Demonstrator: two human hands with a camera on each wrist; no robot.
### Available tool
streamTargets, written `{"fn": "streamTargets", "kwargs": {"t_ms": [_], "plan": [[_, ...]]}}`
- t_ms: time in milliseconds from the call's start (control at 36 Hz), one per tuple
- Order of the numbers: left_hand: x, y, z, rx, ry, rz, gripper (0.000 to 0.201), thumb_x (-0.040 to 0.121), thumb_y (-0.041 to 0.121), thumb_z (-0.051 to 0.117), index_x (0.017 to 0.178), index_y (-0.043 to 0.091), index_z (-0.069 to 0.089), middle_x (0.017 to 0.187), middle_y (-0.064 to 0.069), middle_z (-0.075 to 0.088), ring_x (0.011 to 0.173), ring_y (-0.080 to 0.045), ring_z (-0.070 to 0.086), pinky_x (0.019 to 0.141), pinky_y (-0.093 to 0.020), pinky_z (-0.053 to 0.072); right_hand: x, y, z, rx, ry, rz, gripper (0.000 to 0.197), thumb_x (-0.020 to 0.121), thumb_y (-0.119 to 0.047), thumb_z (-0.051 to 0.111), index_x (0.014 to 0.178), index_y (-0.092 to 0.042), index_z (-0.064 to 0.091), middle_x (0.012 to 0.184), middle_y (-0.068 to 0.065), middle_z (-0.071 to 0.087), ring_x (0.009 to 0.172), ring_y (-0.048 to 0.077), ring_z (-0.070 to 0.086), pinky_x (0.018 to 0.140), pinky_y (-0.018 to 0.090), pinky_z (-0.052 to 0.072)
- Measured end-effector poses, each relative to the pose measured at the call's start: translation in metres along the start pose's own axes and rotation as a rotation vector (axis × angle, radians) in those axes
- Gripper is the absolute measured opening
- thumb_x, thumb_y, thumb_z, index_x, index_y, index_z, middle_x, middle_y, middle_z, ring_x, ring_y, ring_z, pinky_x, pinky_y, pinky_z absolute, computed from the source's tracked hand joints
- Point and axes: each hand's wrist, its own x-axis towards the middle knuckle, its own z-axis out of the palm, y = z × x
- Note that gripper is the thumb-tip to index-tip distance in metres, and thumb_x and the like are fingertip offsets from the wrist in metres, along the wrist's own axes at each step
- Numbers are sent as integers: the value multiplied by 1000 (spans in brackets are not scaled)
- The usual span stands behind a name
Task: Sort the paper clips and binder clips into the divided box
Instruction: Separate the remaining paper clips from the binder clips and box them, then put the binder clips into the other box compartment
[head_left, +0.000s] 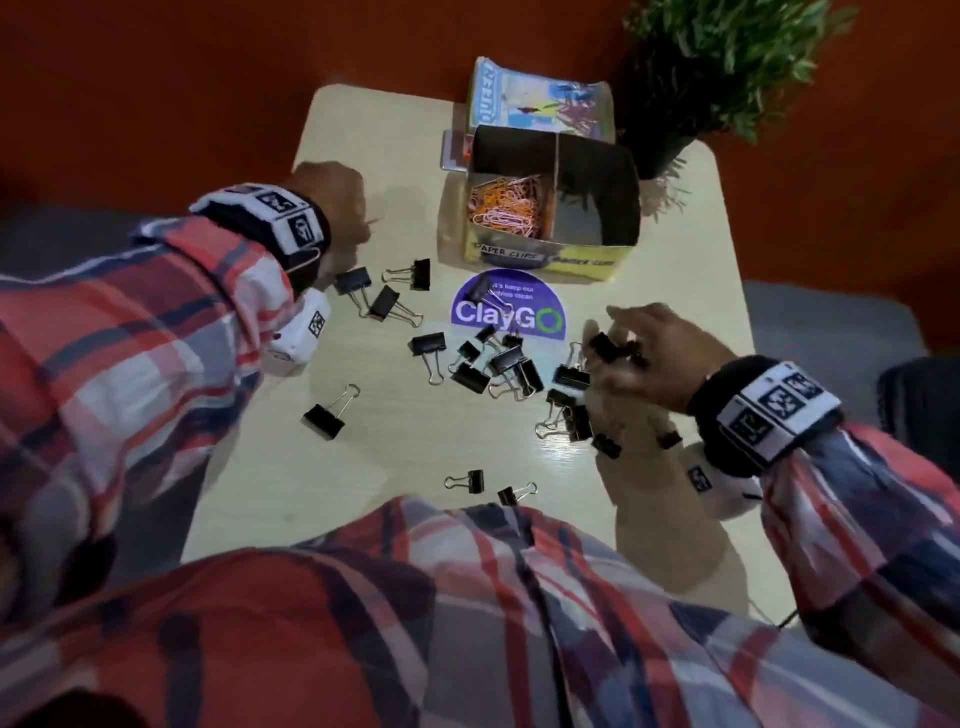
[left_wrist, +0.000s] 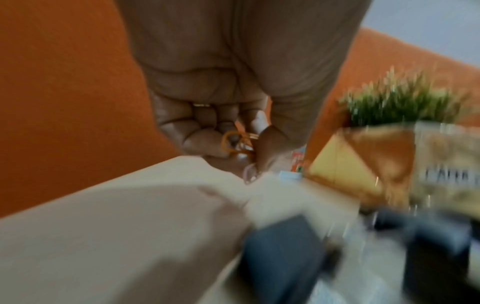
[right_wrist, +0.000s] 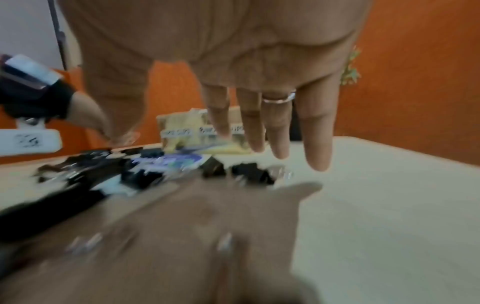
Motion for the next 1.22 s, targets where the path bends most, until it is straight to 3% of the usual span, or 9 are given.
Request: {"fn": "streamTargets", "kwargs": {"t_ms": [56,111,222,361,583,667,889,1056,1222], "plan": [[0,14,-13,-100,75,30,10,83,7,66,91,0,66,105,-20,69,99,-36,64,80,-37,49,-8,-1,15,31,-63,-49,101,73,-46,78,153,-25,20,156,7,21,139,26,35,109,38,38],[1,34,-25,-190,132,66,4,83,4,65,87,5,66,102,-16,70,99,-33,64,80,-37,49,-13,-10,28,-50,-75,-106,107,67,-52,79,152,-28,19,154,7,18,140,28,27,109,42,39],[8,77,-39,-318,156,164,25,84,3,63,67,19,52,85,-5,64,88,-23,59,66,-31,43,-11,-21,39,-177,-17,-208,85,74,-48,73,147,-33,30,144,10,28,132,32,27,104,45,43],[14,124,-34,-243,140,262,10,85,4,58,90,9,66,106,-14,70,102,-31,64,81,-35,50,-12,-27,40,-97,22,-220,57,86,-35,66,139,-29,49,140,9,40,128,32,40,106,37,36],[18,135,-5,-182,112,235,21,87,14,63,104,3,71,112,-15,70,104,-32,64,84,-34,49,-14,-37,41,-145,49,-185,35,93,-26,54,127,-24,59,123,11,47,111,34,53,82,35,45],[14,128,-7,-279,173,220,22,84,20,71,105,10,70,116,-10,69,109,-28,61,92,-33,47,-13,-38,39,-189,55,-184,29,94,-21,51,121,-19,60,121,11,45,108,34,54,75,33,41],[-31,62,-17,-376,232,123,19,82,22,72,100,16,69,107,-6,69,102,-26,63,86,-31,46,-12,-41,32,-246,31,-203,29,93,-25,51,120,-18,59,117,10,46,100,32,59,74,34,44],[-85,1,8,-251,14,-12,27,79,33,77,98,21,62,101,-2,66,87,-20,58,73,-28,43,-7,-40,24,-212,27,-166,35,90,-32,54,122,-18,58,110,7,45,99,32,60,78,33,45],[-133,-21,48,-93,-206,-98,72,61,45,86,121,23,53,107,1,47,95,-20,49,77,-32,45,4,-31,20,-140,135,-191,30,88,-13,56,117,-17,62,110,10,54,99,34,59,77,31,43]]}}
